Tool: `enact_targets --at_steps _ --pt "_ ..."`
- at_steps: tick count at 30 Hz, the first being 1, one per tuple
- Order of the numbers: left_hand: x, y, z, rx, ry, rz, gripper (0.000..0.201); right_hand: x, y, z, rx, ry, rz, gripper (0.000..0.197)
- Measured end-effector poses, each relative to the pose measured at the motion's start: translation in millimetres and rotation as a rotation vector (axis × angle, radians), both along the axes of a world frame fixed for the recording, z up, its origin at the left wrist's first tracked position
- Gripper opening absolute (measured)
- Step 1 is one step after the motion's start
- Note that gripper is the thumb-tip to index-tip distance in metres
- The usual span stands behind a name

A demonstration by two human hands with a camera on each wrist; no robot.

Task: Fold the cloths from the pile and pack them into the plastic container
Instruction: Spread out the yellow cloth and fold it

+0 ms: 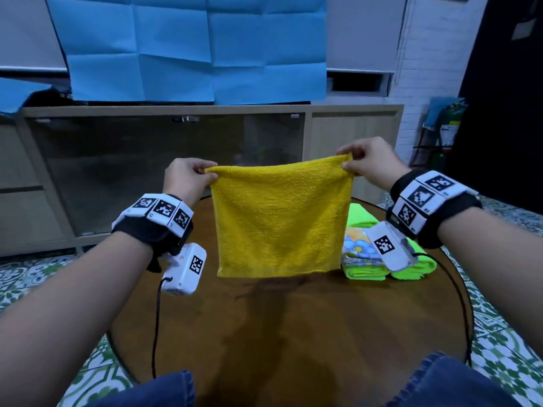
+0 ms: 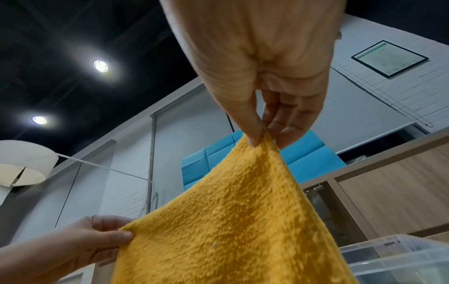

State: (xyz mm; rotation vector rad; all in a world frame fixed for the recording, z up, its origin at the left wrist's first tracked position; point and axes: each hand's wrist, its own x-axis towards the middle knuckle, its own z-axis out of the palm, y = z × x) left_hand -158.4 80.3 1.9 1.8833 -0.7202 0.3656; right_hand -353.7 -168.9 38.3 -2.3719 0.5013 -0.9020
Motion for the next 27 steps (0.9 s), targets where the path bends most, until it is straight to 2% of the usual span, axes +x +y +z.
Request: enact_targets --at_steps 5,9,15,20,23,27 --pt "0 -3 -6 0.050 -0.051 0.076 0.015 8 -2 -5 -0.025 -0.049 -0.103 0.018" --pt "2 -1 -2 0.045 -0.056 0.102 0.015 8 3 -8 -0.078 -0.026 -0.152 0.017" --pt "-4 6 14 0.044 -0.079 0.065 0.019 0 5 3 -0.121 -0.009 -0.165 0.019" --pt "-3 4 11 0.071 -0.045 -0.018 0.026 -3 -3 3 -0.082 0.017 -0.142 0.015" --pt "2 0 3 0.134 -0.072 0.035 0.018 1 -6 -8 -0.092 0.072 -0.181 0.009" --pt "8 -4 8 0.192 -0.141 0.087 0.011 3 -6 -11 -0.152 0.100 -0.212 0.016"
